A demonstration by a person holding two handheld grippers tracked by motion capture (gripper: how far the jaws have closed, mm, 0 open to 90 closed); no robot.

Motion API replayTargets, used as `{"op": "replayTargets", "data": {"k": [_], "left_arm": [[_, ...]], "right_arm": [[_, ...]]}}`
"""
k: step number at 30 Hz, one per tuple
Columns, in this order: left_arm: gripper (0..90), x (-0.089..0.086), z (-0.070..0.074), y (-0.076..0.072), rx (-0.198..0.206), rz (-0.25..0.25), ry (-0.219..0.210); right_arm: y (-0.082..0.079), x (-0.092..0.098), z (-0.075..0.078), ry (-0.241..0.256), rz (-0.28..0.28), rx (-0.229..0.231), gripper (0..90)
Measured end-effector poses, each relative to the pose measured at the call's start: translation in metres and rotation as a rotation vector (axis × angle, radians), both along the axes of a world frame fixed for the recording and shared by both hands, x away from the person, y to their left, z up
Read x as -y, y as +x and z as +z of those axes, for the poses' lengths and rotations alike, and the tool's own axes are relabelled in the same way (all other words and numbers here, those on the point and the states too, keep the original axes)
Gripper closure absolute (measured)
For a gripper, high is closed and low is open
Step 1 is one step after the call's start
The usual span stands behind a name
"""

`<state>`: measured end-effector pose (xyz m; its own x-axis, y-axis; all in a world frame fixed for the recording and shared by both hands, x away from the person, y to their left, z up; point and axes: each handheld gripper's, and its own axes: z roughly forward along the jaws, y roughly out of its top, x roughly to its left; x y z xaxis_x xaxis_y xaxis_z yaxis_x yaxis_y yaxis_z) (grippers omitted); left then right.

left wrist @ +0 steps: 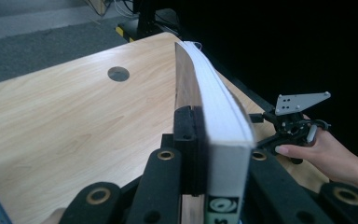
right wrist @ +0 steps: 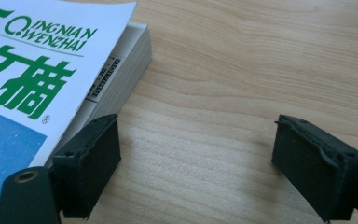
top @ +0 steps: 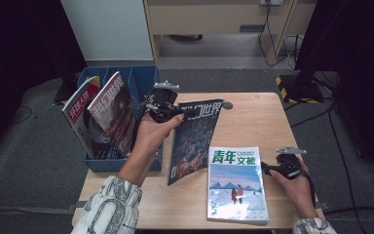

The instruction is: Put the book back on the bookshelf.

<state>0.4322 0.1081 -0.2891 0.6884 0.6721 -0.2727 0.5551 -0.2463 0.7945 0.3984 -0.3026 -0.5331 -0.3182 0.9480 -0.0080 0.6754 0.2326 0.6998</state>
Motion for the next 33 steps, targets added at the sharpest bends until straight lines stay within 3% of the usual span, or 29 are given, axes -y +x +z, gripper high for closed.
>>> {"op": "replayTargets", "data": {"k": [2, 9, 18, 33], "left_arm": [[82.3, -0.002, 0.003, 0.0, 0.01, 0.009, 0.011], [82.3, -0.01, 0.007, 0.0, 0.014, 0.036, -0.012], [82.2, -0.012, 0.007, -0.001, 0.014, 0.038, -0.003], [82.2, -0.015, 0.007, -0.002, 0.016, 0.042, -0.003]], "right_arm": [[0.0, -0.001, 0.0, 0.002, 0.007, -0.006, 14.1], [0.0, 0.0, -0.002, 0.02, 0.001, -0.002, 12.8], [-0.001, 0.0, -0.004, 0.026, -0.005, 0.022, 12.1], [-0.002, 0.001, -0.005, 0.021, -0.003, 0.022, 11.6]]}}
